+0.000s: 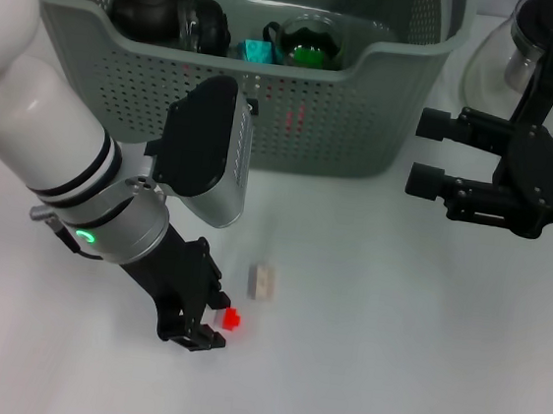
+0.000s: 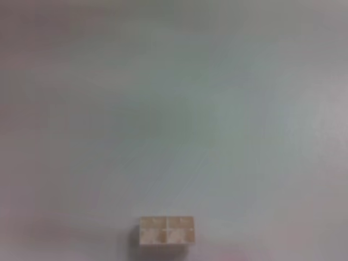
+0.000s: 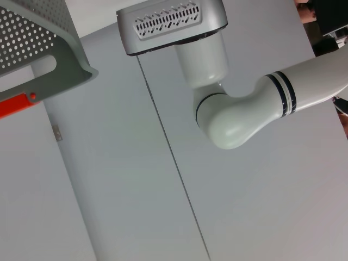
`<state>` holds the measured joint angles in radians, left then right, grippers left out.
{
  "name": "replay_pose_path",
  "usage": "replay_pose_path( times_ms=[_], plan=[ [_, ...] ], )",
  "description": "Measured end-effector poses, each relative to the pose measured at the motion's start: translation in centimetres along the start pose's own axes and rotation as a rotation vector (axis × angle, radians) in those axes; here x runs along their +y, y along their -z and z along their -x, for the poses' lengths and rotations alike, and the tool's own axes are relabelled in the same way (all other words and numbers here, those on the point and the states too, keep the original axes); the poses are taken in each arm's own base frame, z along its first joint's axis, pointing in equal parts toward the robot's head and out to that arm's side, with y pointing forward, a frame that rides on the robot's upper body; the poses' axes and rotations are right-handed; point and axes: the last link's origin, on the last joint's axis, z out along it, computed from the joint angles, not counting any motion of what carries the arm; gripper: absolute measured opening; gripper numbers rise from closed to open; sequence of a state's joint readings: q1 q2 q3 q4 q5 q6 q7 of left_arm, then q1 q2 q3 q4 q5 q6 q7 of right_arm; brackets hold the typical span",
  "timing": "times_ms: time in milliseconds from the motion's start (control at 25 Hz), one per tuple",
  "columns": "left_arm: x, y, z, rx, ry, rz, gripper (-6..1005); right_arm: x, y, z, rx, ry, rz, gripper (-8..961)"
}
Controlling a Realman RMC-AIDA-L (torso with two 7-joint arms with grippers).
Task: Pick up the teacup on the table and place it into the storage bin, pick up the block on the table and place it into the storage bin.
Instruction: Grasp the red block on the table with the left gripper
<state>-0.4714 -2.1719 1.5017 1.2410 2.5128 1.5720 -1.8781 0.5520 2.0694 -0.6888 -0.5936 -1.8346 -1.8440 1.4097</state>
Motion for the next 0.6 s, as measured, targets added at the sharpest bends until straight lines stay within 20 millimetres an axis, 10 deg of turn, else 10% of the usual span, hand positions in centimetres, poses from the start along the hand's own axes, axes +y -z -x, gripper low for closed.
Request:
replay_pose_path(
  times_ms=[600],
  plan=[
    [-0.21,-0.19,-0.67,0.014,-0.013,-0.017,431,-0.05,0.05,0.02,0.002,0.001,-0.002,850]
  ],
)
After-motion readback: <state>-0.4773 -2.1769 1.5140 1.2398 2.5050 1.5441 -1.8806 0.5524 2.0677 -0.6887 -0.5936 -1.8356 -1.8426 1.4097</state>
